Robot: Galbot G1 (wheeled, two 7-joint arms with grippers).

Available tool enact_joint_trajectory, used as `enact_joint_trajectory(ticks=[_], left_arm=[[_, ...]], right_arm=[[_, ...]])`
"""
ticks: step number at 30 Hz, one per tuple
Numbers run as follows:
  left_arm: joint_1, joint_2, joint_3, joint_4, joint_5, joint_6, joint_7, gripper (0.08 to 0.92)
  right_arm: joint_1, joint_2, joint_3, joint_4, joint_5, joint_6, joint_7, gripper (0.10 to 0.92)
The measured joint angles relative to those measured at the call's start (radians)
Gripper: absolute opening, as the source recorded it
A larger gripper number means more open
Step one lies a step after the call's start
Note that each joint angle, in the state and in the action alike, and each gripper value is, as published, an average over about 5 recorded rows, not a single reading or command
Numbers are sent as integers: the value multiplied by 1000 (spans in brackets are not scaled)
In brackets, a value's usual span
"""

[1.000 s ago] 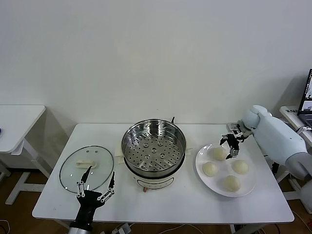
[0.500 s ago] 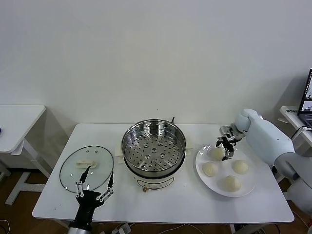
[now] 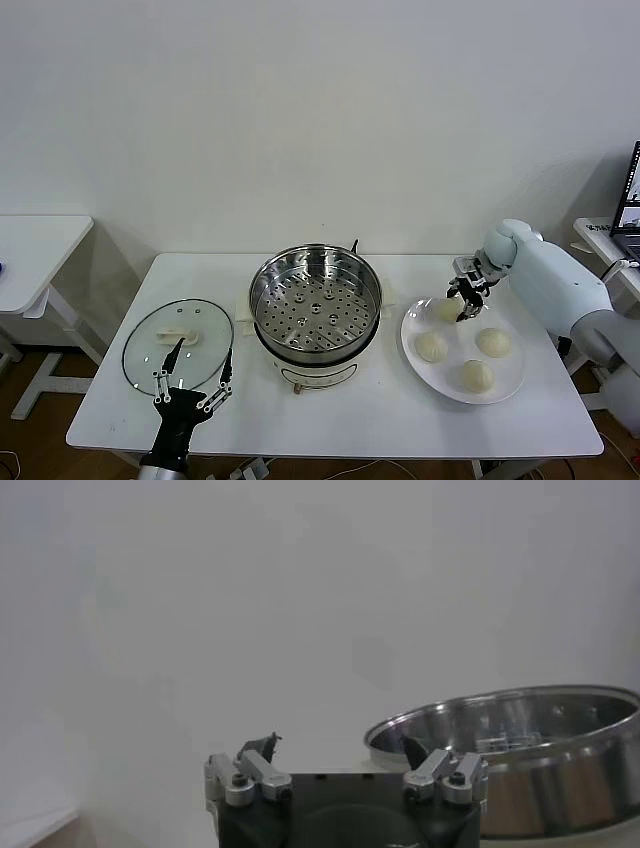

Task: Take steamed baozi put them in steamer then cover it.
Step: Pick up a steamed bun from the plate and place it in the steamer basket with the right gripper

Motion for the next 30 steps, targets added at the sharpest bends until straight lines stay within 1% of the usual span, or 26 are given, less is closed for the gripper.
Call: enact_joint_trajectory(ticks=[4,9,19,24,30], left_arm=[[-1,3,2,-7,-2,3,-1,823],[1,8,2,-15,-5,4,-1,823],[12,9,3,-32,-7,2,-3,823],[17,8,4,-40,-10,-1,-4,823],[16,6,3,-44,-15,-3,-6,823]], right_arm=[[59,-23,-45,79,43,38,-11,664],[167,-23,-122,186,101,123,-29,682],[378,56,-264,364,161,298,-47,687],[421,115,-307,411,157,357,-50,685],[418,190,-330,424,118,406,-44,687]])
